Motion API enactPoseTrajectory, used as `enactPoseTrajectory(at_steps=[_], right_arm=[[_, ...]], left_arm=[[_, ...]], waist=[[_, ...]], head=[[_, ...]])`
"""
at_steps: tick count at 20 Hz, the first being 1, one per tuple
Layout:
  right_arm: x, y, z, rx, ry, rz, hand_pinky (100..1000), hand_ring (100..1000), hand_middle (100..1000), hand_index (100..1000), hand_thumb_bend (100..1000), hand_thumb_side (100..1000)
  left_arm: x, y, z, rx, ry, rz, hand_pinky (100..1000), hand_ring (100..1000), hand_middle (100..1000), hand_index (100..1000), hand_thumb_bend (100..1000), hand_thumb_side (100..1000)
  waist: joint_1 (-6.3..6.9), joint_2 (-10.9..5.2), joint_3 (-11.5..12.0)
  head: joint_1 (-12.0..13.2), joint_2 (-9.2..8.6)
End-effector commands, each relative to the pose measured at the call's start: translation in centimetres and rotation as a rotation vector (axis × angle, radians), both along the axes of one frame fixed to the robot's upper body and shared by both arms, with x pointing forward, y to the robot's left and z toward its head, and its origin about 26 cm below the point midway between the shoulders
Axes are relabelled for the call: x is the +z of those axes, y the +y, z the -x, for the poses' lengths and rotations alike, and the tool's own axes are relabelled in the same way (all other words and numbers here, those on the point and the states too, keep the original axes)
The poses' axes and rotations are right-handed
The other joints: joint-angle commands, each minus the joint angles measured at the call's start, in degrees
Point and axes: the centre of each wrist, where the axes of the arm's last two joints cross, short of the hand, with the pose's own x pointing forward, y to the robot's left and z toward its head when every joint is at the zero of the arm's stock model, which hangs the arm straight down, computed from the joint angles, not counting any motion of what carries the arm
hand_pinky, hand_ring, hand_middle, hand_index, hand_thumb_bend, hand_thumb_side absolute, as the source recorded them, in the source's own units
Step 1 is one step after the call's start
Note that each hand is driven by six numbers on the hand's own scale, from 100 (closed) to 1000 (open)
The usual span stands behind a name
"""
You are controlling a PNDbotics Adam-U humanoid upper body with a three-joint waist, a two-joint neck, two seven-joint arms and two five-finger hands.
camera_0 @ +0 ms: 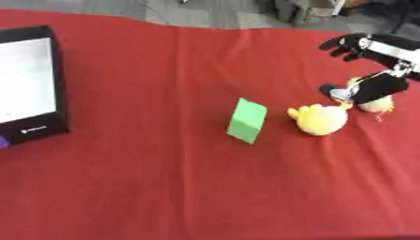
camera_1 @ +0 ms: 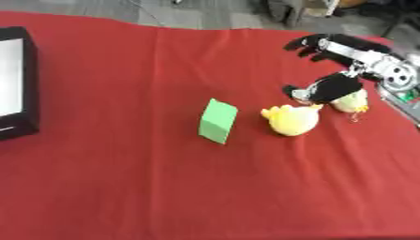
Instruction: Pick up the objects with one hand, pass them to the other hand, and then place them into the box on the other side of the table.
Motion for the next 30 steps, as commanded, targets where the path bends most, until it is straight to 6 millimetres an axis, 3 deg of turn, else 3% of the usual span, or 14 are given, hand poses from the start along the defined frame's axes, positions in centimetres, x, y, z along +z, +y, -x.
enactPoseTrajectory(at_steps=[1, 18, 30], right_arm=[[1.7, 0.2, 0.2, 0.010, 0.023, 0.120, 915, 928, 904, 905, 399, 101], [-2.0, 0.9, 0.1, -0.091, 0.092, 0.237, 902, 909, 862, 879, 514, 100], [-3.6, 0.1, -0.6, -0.209, 0.096, 0.313, 897, 900, 852, 879, 500, 100]], left_arm=[[0.8, 0.4, 0.2, 0.011, -0.030, -0.019, 903, 765, 812, 846, 170, 777], [1.1, 0.1, 0.2, -0.001, -0.041, -0.008, 903, 764, 810, 844, 170, 777], [1.3, 0.0, 0.3, -0.008, -0.046, -0.002, 904, 763, 809, 843, 170, 776]], waist=[[0.18, -0.93, 0.0], [0.47, -0.15, 1.1], [0.59, 0.21, 1.7]], head=[[-0.3, -0.13], [-0.6, -1.07], [-1.1, -1.56]])
